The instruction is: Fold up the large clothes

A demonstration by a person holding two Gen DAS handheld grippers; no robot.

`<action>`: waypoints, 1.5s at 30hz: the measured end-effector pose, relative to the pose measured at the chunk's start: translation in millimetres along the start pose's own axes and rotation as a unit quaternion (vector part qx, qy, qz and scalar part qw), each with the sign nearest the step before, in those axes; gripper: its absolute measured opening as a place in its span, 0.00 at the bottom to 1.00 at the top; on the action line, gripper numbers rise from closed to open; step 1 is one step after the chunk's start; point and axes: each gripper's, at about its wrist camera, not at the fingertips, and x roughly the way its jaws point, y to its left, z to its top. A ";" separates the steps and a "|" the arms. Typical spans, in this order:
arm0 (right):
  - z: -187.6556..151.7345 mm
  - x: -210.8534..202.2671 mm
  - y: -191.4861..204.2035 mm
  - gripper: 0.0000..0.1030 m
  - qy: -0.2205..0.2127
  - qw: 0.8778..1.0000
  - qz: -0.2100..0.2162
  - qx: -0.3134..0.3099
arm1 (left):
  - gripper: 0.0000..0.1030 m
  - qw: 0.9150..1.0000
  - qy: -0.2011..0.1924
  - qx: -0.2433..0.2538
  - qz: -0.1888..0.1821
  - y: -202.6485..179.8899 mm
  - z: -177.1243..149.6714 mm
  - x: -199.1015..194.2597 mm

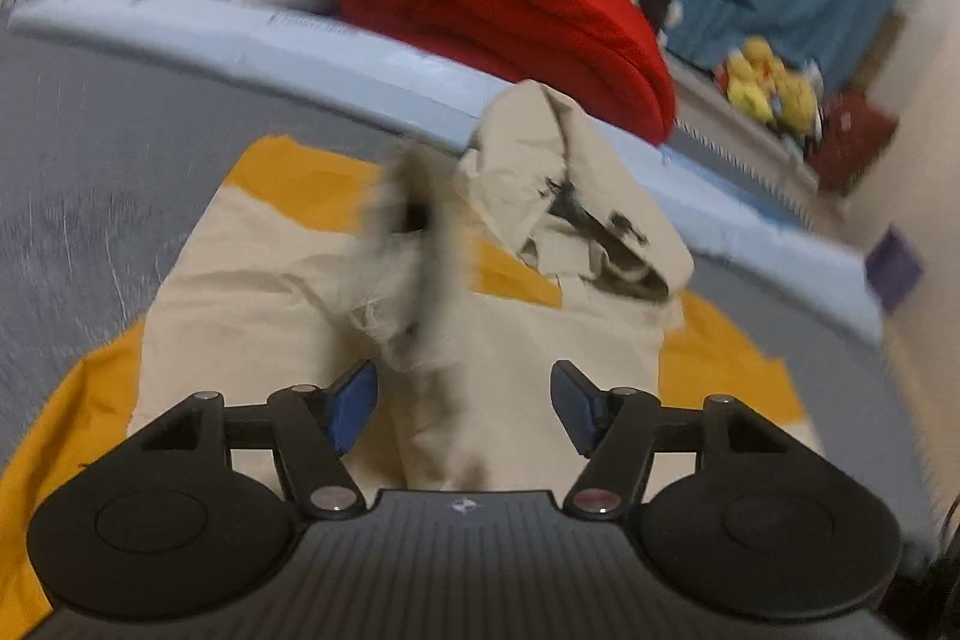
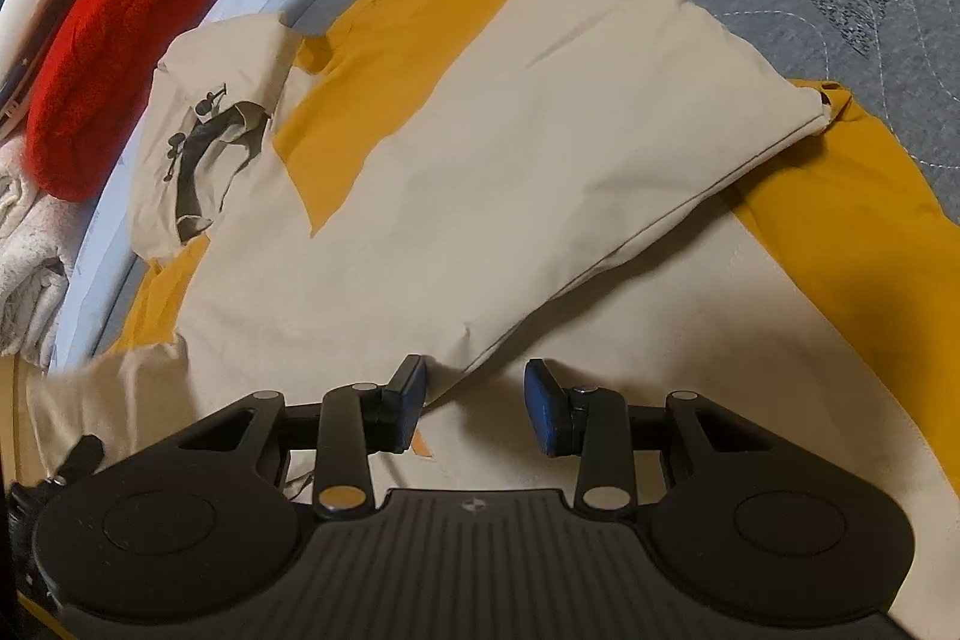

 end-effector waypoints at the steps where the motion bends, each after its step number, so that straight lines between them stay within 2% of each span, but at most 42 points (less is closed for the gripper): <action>1: 0.0 0.1 0.1 0.37 0.000 1.000 -0.001 -0.001 | 0.67 1.000 0.001 -0.020 -0.003 9.1 4.0 1.8; 4: 0.8 0.6 0.0 0.37 0.000 1.000 -0.002 -0.005 | 0.63 0.998 0.014 -0.069 0.008 32.2 13.6 8.4; 6: 1.7 1.4 1.0 0.37 0.001 1.000 -0.004 -0.007 | 0.48 0.994 0.029 -0.100 0.023 46.0 17.8 13.6; 8: 1.8 2.6 3.1 0.37 -0.001 1.000 -0.009 -0.012 | 0.19 0.992 0.040 -0.119 0.033 56.3 18.2 15.1; 10: 1.1 2.9 4.0 0.35 -0.004 1.000 -0.013 -0.013 | 0.12 0.989 0.041 -0.135 0.040 67.9 19.1 12.9; 12: 0.7 2.6 4.7 0.21 -0.011 1.000 -0.017 -0.013 | 0.09 0.989 0.036 -0.140 0.043 73.1 20.7 7.2; 13: 0.6 2.4 5.6 0.11 -0.014 1.000 -0.013 -0.013 | 0.09 0.989 0.032 -0.138 0.040 72.2 22.1 3.6; 14: 0.7 1.1 6.7 0.05 -0.021 1.000 -0.011 -0.013 | 0.09 0.990 0.029 -0.136 0.036 71.3 22.1 -0.6; 16: -0.3 -5.6 10.1 0.02 -0.042 0.999 -0.013 -0.013 | 0.09 0.991 0.021 -0.128 0.034 65.2 18.9 -10.8; 18: -2.4 -11.8 14.2 0.02 -0.057 0.998 -0.024 -0.018 | 0.10 0.993 0.020 -0.110 0.037 58.8 15.1 -17.1; 20: -5.0 -12.7 13.3 0.03 -0.059 0.998 -0.035 -0.011 | 0.19 0.992 0.036 -0.108 0.054 59.8 14.3 -9.3; 22: -9.4 -8.5 10.3 0.08 -0.052 0.997 -0.051 -0.002 | 0.21 0.985 0.059 -0.141 0.081 76.1 11.5 -0.6; 24: -15.7 -7.0 13.3 0.09 -0.054 0.995 -0.079 -0.013 | 0.21 0.978 0.058 -0.157 0.126 88.0 11.3 -1.6; 26: -23.5 -15.0 23.3 0.09 -0.090 0.988 -0.114 -0.044 | 0.21 0.978 0.023 -0.125 0.164 84.8 19.1 -10.5; 28: -29.8 -29.0 36.4 0.09 -0.142 0.978 -0.128 -0.079 | 0.21 0.981 -0.016 -0.092 0.171 76.5 25.8 -20.8; 29: -31.6 -36.5 42.7 0.09 -0.170 0.972 -0.130 -0.097 | 0.21 0.983 -0.031 -0.073 0.164 69.8 27.8 -24.8; 31: -33.4 -47.6 54.9 0.11 -0.221 0.958 -0.119 -0.137 | 0.22 0.989 -0.032 -0.043 0.135 58.3 27.1 -24.8; 32: -30.0 -47.1 58.0 0.20 -0.226 0.956 -0.106 -0.154 | 0.27 0.992 -0.021 -0.036 0.117 54.9 24.2 -21.2; 33: -24.5 -41.4 60.7 0.25 -0.212 0.958 -0.083 -0.175 | 0.30 0.994 -0.002 -0.036 0.100 54.5 20.9 -15.6; 34: -19.2 -34.7 60.7 0.31 -0.192 0.962 -0.068 -0.182 | 0.39 0.995 0.035 -0.043 0.088 57.3 16.3 -4.6; 35: -11.6 -24.0 55.8 0.32 -0.156 0.970 -0.055 -0.177 | 0.43 0.992 0.075 -0.052 0.087 61.0 10.2 7.1; 36: -6.5 -15.2 50.3 0.32 -0.129 0.975 -0.056 -0.169 | 0.43 0.987 0.109 -0.059 0.102 64.6 2.1 17.7; 37: -3.1 -5.4 45.2 0.32 -0.105 0.979 -0.068 -0.164 | 0.42 0.982 0.125 -0.060 0.125 69.5 -2.1 23.8; 38: -0.4 4.5 39.8 0.32 -0.083 0.979 -0.084 -0.163 | 0.41 0.980 0.130 -0.054 0.139 71.3 -5.7 26.2; 40: 5.3 18.7 28.8 0.32 -0.057 0.980 -0.111 -0.155 | 0.42 0.981 0.128 -0.046 0.140 68.8 -4.0 25.8; 42: 9.1 19.5 24.5 0.32 -0.051 0.982 -0.114 -0.143 | 0.42 0.984 0.110 -0.034 0.136 61.8 2.0 20.5; 45: 12.4 15.7 30.3 0.32 -0.053 0.980 -0.104 -0.163 | 0.43 0.987 0.087 -0.011 0.135 56.1 7.9 16.9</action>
